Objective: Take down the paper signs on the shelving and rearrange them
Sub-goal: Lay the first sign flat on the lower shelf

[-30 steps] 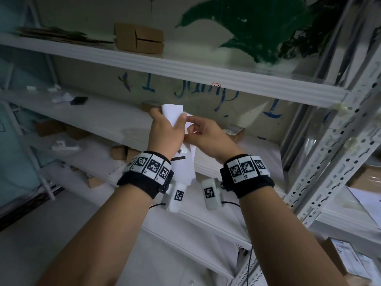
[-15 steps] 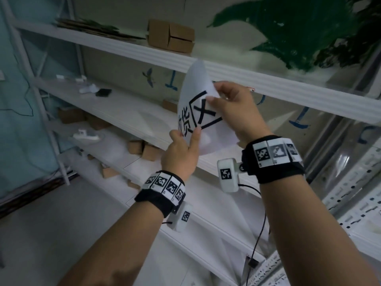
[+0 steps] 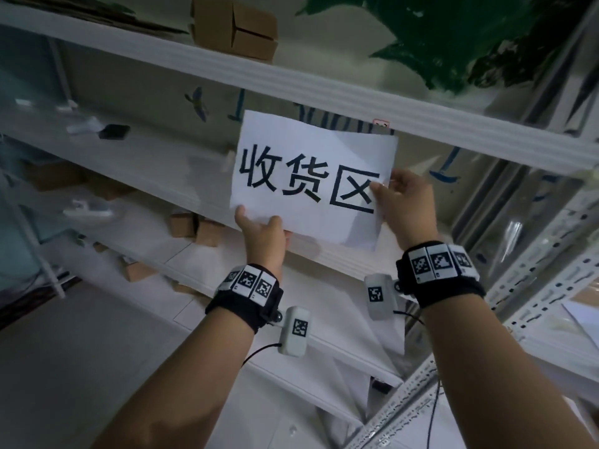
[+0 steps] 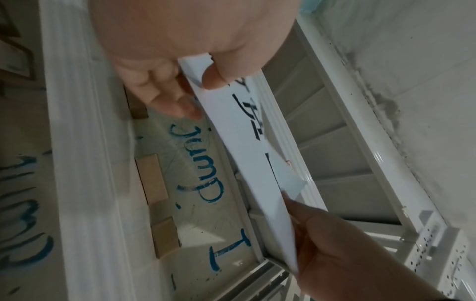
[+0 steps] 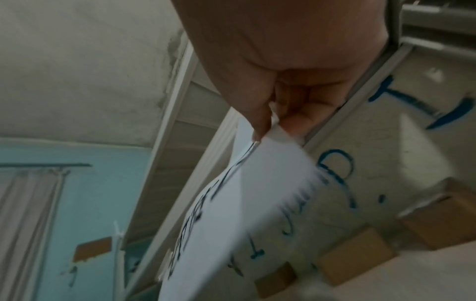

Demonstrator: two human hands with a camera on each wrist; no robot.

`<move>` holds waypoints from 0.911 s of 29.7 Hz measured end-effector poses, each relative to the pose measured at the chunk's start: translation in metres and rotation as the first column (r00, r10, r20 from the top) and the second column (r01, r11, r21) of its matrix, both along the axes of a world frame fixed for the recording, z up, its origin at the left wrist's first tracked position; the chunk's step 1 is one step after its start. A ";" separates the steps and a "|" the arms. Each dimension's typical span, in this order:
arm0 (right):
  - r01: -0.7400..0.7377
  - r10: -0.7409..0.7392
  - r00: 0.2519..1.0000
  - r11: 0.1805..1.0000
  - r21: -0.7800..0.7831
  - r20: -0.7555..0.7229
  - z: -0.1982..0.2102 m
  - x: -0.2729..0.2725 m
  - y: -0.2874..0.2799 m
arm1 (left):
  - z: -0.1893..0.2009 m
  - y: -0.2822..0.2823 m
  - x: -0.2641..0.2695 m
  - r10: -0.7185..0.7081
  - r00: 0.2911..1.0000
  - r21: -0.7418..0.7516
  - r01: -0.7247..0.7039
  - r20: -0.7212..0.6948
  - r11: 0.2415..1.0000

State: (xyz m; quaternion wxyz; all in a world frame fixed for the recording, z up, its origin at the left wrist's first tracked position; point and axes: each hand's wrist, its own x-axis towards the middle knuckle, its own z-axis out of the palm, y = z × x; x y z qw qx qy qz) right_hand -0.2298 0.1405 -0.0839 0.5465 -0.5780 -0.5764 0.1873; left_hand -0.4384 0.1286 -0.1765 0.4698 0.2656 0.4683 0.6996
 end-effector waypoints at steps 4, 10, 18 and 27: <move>0.125 -0.125 0.991 0.992 -0.003 0.045 -0.034 0.027 0.010 | -0.015 0.011 0.008 0.077 0.991 0.112 -0.065 -0.110 0.992; 0.169 -0.169 0.985 0.986 0.001 0.015 -0.080 0.067 0.032 | -0.045 0.036 0.036 -0.026 0.947 0.107 0.063 -0.321 0.992; 0.175 -0.175 0.985 0.977 -0.125 0.010 -0.111 0.109 0.085 | -0.075 0.080 0.066 -0.127 0.881 0.004 0.145 -0.456 0.989; 0.255 -0.265 0.963 0.862 -0.439 0.040 -0.159 0.130 0.144 | -0.108 0.116 0.078 -0.119 0.700 -0.066 0.102 -0.704 0.993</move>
